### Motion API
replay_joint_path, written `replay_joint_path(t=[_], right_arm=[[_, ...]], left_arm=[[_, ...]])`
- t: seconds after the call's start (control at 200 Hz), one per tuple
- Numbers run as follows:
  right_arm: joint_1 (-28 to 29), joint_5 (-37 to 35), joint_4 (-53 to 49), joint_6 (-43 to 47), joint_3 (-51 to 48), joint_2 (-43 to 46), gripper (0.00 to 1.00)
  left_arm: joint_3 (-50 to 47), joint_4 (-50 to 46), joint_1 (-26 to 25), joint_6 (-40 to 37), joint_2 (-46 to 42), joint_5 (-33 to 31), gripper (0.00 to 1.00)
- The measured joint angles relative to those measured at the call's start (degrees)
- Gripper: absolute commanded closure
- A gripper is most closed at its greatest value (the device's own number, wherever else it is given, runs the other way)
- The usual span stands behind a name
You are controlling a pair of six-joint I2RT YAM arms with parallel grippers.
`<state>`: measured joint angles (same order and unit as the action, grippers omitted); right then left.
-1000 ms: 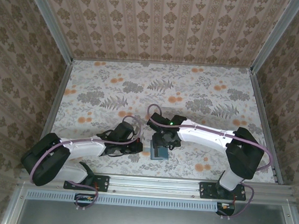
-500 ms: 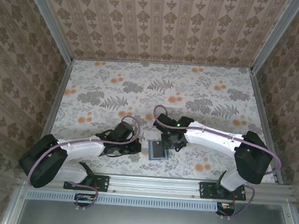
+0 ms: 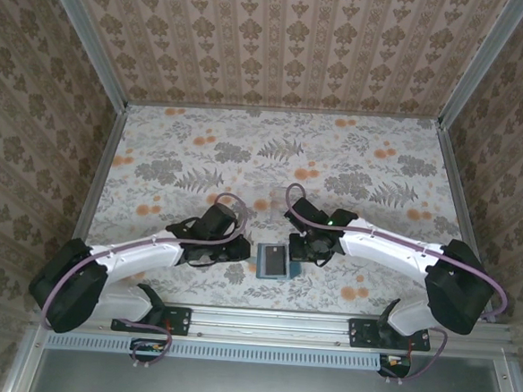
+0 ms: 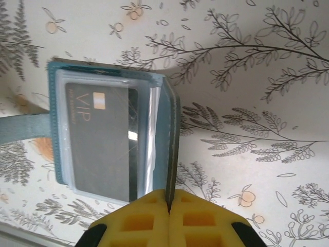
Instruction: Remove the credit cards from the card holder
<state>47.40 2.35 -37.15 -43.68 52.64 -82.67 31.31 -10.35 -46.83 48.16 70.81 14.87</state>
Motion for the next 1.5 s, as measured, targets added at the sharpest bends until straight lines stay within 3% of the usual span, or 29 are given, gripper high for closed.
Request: replay_joint_path(t=[0.255,0.495,0.74,1.085,1.195,1.41,1.5], right_arm=[[0.0,1.4,2.1,-1.1,-1.0,1.2,0.98],[0.0,2.2,3.5,-1.9,-1.7,1.3,0.98],[0.0,2.4,4.2,-2.0,-2.2,1.3,0.98],[-0.2,2.4,4.2,-1.9,-2.6,1.4,0.97],[-0.6,2.4,4.2,-1.9,-2.7,1.4,0.91],[-1.1,0.3,2.1,-0.9,-2.9,1.3,0.6],[-1.1,-2.2,0.4,0.2,-2.9,0.9,0.54]], left_arm=[[7.8,-4.7,-3.0,-1.1,-1.9,-2.3,0.69],[13.1,-4.2,-7.9,-0.8,6.8,-4.1,0.65],[12.9,-2.9,-8.2,0.7,14.3,-5.2,0.65],[12.9,-4.7,-8.2,0.7,16.6,-7.6,0.61],[12.5,-5.0,-8.2,0.7,17.6,-7.7,0.62],[12.4,-5.1,-8.2,0.6,18.0,-7.9,0.63],[12.3,-5.1,-7.9,0.5,18.0,-7.9,0.63]])
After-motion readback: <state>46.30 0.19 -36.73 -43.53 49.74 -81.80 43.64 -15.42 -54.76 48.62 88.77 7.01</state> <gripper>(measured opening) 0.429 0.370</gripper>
